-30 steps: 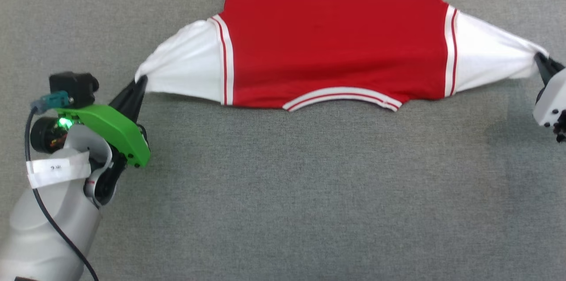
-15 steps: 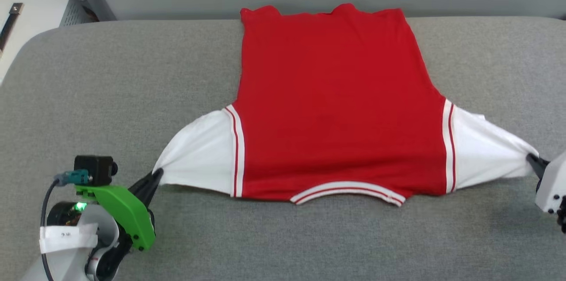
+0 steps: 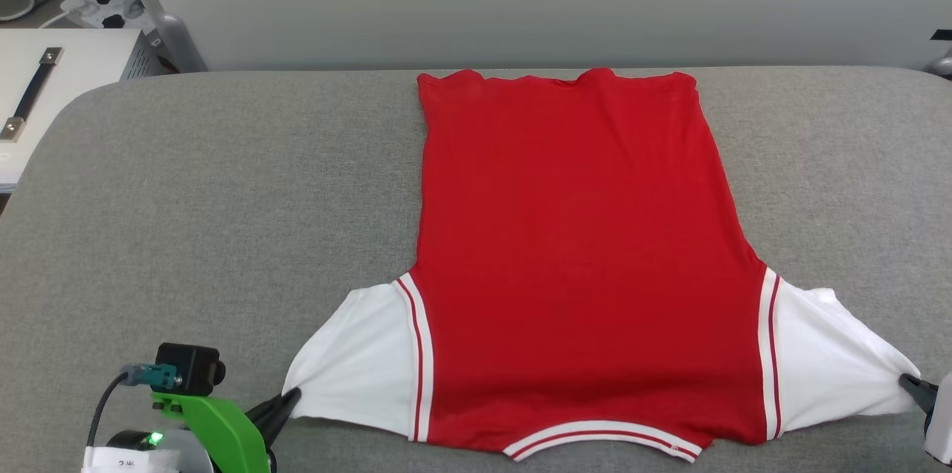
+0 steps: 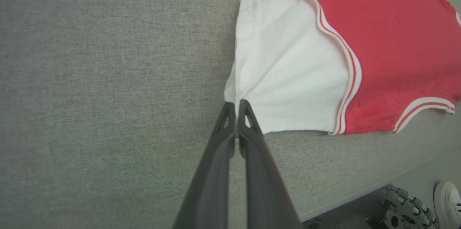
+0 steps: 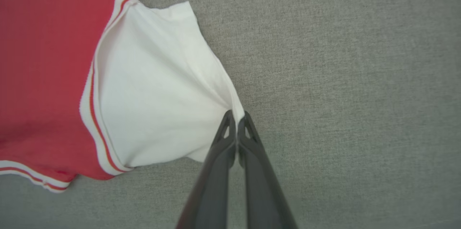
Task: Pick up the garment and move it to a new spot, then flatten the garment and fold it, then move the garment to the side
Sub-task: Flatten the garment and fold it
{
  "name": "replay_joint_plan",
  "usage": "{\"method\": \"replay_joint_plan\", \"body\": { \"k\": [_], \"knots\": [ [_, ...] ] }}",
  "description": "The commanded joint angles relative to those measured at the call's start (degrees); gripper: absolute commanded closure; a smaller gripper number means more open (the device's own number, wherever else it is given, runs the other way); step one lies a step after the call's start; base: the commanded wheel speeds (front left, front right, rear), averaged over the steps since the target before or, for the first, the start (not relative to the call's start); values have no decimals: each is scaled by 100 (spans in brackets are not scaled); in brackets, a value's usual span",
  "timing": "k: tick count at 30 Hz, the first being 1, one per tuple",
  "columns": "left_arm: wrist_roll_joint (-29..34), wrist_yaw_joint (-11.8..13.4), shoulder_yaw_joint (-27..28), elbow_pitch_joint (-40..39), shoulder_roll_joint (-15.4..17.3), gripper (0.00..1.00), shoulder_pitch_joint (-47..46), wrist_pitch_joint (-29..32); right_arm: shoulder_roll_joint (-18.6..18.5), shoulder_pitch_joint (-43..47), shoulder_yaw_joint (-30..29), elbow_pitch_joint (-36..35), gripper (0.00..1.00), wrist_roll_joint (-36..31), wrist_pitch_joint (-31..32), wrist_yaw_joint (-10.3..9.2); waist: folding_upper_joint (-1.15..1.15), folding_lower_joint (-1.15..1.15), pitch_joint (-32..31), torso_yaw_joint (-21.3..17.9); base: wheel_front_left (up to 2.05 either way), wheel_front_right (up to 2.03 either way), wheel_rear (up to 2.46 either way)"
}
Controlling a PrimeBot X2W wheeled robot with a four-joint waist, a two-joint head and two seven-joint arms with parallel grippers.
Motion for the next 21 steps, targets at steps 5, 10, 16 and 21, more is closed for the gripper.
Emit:
{"method": "replay_joint_plan", "body": {
  "k": [5,10,16,21],
  "knots": [
    [-56,118,-90,-413,75,100,35,241,139,140,-237,-380,89,-189,322,-11,0,1,213,66,0,0,0],
    [13,293,-198,-792,81,100,-29,486,227,-2,-438,-748,0,-135,766,-11,0,1,512,164,0,0,0],
    [101,599,-295,-1492,191,100,-29,847,55,-505,-349,-1534,0,127,1351,-11,0,1,1106,337,0,0,0],
    [215,844,-339,-2132,382,100,-97,1203,-72,-1397,-289,-1959,0,161,2160,-11,0,1,1736,584,0,0,0]
  ]
}}
